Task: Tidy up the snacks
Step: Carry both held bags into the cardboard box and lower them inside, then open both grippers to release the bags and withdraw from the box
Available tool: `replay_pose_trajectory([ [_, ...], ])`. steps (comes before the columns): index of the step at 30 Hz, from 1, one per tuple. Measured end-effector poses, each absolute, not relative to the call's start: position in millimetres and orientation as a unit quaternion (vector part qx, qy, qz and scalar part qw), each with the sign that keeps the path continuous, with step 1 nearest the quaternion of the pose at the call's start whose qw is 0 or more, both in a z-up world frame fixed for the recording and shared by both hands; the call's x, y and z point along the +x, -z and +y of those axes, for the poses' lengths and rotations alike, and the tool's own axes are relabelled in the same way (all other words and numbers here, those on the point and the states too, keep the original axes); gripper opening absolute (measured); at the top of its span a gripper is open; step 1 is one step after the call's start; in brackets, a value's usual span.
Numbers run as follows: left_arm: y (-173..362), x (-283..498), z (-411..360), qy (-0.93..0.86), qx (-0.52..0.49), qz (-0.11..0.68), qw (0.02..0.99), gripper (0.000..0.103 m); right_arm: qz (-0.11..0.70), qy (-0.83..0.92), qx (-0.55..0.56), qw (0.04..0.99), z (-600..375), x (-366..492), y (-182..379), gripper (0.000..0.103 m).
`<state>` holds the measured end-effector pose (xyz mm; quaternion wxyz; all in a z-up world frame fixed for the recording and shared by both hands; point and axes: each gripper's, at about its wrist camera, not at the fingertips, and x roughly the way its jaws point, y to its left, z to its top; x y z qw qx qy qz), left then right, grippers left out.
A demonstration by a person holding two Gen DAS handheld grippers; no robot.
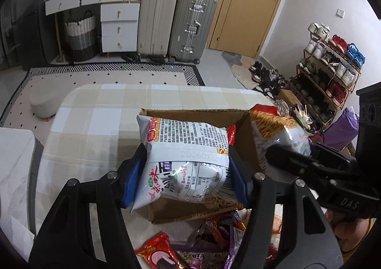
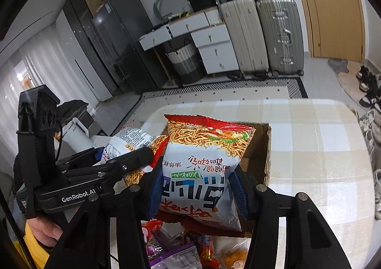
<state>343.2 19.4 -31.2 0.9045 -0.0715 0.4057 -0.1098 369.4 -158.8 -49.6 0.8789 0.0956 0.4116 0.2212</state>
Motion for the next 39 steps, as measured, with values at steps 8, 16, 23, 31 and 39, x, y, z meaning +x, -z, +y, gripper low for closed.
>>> replay_pose_trajectory([
  [8, 69, 387, 9, 0.117, -0.070, 0.431, 0.892, 0.061, 0.436, -0.212, 0.088, 0.870, -162, 386, 77, 0.051],
  [16, 92, 421, -2, 0.120, -0.072, 0.444, 0.885, 0.062, 0.453, -0.204, 0.076, 0.864, -159, 392, 93, 0.051],
  [23, 113, 431, -6, 0.129, -0.076, 0.452, 0.880, 0.062, 0.461, -0.197, 0.063, 0.863, -157, 396, 100, 0.052],
  [31, 120, 425, -10, 0.129, -0.070, 0.463, 0.874, 0.064, 0.463, -0.194, 0.061, 0.862, -157, 396, 100, 0.053],
  [39, 112, 403, -4, 0.105, -0.059, 0.454, 0.883, 0.074, 0.460, -0.190, 0.065, 0.865, -160, 392, 94, 0.064],
])
